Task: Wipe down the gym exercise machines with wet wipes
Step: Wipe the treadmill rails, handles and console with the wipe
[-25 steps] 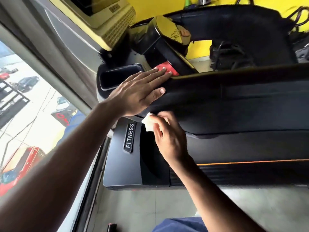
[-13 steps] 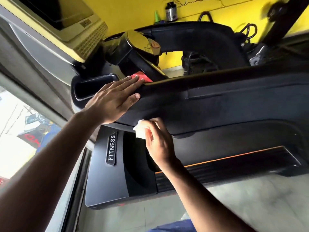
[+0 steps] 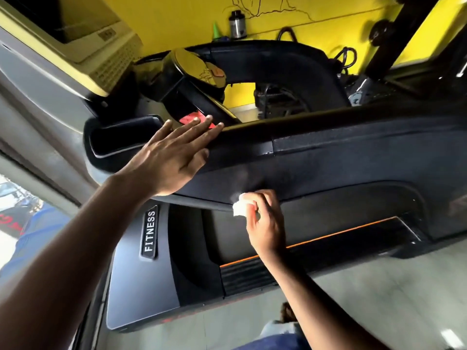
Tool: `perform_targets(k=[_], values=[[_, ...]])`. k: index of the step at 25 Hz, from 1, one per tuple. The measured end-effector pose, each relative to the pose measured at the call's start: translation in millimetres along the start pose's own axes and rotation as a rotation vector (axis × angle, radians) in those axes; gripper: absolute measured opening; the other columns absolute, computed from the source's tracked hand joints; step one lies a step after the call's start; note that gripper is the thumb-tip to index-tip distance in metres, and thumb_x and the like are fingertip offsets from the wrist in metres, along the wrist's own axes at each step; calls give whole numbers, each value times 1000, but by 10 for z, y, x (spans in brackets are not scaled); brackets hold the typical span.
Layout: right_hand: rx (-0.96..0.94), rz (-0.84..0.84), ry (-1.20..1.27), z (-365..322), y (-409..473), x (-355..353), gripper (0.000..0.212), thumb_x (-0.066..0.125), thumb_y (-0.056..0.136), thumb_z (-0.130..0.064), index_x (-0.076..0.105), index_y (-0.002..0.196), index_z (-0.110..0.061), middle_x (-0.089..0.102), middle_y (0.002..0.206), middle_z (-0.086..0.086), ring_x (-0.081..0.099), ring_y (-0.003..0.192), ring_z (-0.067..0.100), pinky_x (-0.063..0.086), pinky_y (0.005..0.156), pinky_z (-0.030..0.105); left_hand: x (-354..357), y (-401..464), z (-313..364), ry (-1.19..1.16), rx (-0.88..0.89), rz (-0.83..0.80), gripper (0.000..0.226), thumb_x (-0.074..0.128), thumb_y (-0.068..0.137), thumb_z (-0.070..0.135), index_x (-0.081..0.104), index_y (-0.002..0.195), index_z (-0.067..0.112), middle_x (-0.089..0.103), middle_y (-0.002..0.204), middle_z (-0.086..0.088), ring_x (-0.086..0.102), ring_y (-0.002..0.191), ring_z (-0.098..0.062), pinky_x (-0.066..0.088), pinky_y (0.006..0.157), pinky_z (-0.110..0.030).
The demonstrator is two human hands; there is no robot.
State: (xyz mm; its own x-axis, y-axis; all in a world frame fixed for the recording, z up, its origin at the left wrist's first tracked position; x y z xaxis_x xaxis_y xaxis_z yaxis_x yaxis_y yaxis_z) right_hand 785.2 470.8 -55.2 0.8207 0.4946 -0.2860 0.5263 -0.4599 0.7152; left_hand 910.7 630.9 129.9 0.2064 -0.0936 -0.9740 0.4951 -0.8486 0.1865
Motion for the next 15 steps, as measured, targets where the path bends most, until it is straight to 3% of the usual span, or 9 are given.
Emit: perform_targets(k=[2,4,6,8,11,15], values=[[164,196,1,159,133,-249,16,62,95,6,68,105,-5,58,107,4,57,93,11,52,80,42,-15,12,17,1,-13,7,63,4,103,53,3,165,41,3,174,12,7,160,-11,7,129,-52],[208,314,17,94,338,-339,15,61,97,3,67,108,-4,58,107,7,60,91,20,53,79,42,-13,80,73,-14,-18,-20,68,2,99,53,2,165,40,1,174,12,4,160,-11,5,128,-52],[119,307,46,-191,485,-222,14,61,97,2,67,107,-5,59,105,7,58,92,21,52,81,34,-20,166,147,-22,-1,-48,74,1,93,55,-1,165,38,-2,173,13,2,160,-10,4,129,-51],[-10,155,84,-456,409,-8,16,60,98,1,67,110,-6,60,108,10,59,98,19,50,87,28,-39,213,176,-24,19,-46,77,0,92,56,0,166,36,-1,173,12,3,160,-10,5,129,-47],[-61,-28,47,-291,24,125,18,60,99,-1,67,113,-11,61,112,8,63,103,23,54,90,36,-43,197,171,-8,54,-15,74,2,95,53,3,166,33,3,174,8,8,160,-13,10,130,-42],[246,281,3,260,184,-292,13,57,98,-8,66,108,-10,60,106,7,63,89,26,55,76,52,-10,199,203,-5,43,18,74,6,96,54,8,167,31,9,173,5,14,160,-18,16,129,-44]])
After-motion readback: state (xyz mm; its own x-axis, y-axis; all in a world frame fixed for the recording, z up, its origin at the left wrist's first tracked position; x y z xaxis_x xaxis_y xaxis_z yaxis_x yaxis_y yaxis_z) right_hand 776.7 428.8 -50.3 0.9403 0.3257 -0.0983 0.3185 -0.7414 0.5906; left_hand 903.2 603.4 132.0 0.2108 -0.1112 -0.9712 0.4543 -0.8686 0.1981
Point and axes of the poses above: each hand's wrist, its own y-axis towards the middle knuckle, its own x-axis out of the palm, z = x × y, the point moved 1 cm from there along y, towards the middle knuckle
